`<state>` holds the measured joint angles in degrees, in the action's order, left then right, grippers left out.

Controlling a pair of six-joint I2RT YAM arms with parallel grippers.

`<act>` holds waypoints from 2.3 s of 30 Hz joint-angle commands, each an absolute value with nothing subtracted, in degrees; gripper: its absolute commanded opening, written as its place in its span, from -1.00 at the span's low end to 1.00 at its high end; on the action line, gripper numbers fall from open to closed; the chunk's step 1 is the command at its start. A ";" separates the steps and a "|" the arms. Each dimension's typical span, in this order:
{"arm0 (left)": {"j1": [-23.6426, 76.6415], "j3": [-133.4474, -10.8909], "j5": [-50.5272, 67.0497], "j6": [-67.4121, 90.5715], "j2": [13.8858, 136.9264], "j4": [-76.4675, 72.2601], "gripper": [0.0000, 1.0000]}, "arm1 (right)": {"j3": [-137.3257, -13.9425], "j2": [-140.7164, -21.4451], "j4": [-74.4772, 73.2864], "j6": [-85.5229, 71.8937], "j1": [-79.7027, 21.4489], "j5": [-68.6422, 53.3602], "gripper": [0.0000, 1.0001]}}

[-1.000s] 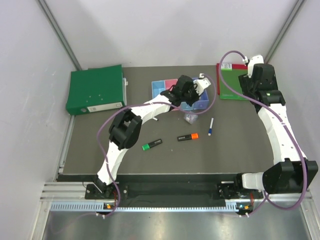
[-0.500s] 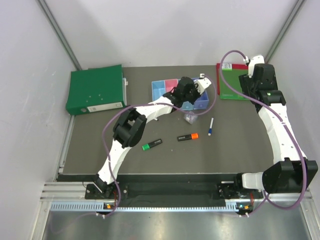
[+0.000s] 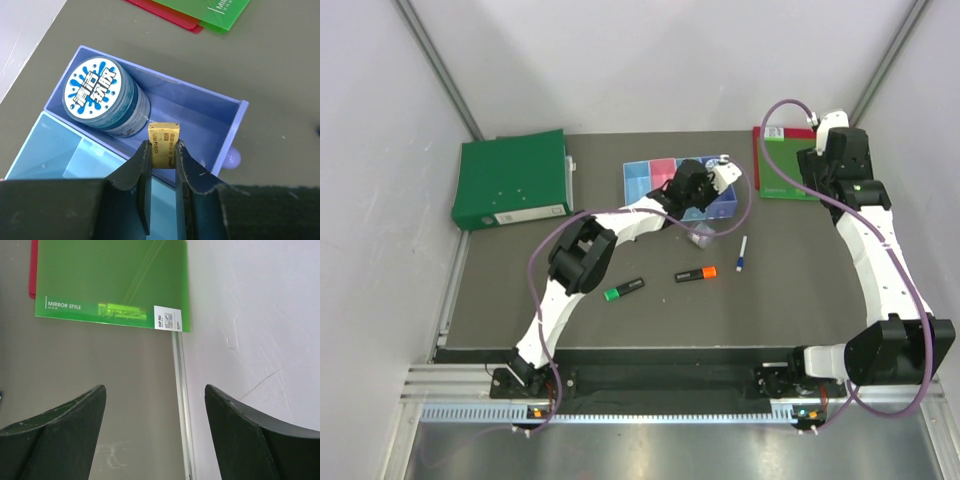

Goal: Sort the stationery into containers
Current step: Place the stationery in the storage box, then pick up the pen from the center of the board.

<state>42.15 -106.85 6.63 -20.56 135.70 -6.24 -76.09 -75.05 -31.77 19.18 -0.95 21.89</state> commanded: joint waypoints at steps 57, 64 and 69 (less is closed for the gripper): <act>42.10 -53.00 -9.94 -39.55 65.57 35.06 0.98 | -61.44 -86.39 -35.95 15.21 -12.13 -1.76 0.53; 42.10 -54.05 -8.79 -42.36 65.56 35.95 0.98 | -61.26 -92.72 -32.87 13.01 -13.97 -0.70 0.48; 42.10 -55.11 -9.14 -42.01 66.27 36.56 0.98 | -61.96 -96.67 -30.41 11.52 -15.55 -0.18 0.42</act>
